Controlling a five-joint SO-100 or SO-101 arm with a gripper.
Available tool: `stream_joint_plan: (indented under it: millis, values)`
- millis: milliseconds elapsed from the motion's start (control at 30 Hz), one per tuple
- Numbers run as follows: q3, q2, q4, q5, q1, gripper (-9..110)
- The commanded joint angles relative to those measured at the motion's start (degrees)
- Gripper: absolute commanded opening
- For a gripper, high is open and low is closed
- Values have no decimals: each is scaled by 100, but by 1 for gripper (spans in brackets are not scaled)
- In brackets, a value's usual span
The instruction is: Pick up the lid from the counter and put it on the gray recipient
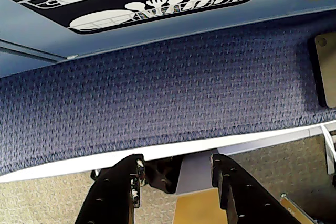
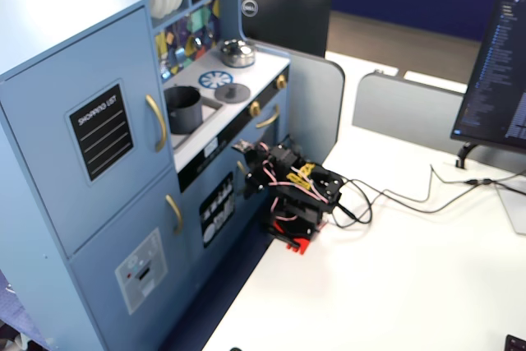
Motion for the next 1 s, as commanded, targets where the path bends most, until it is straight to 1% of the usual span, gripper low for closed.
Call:
stream_joint_plan:
  millis: [0,300,467,567,667,800,967]
  values:
    - [0,-44,1020,-35,53,0]
    - [0,-44,1020,-114,53,0]
    - [-185,-176,914,-387,211,0]
    - [-1187,-888,791,-431,229,0]
    - [-2804,-1749,800,-598,343,0]
    - [-4808,-2716,782,-1081,642,0]
    - [-6144,-3190,738,-1626,984,0]
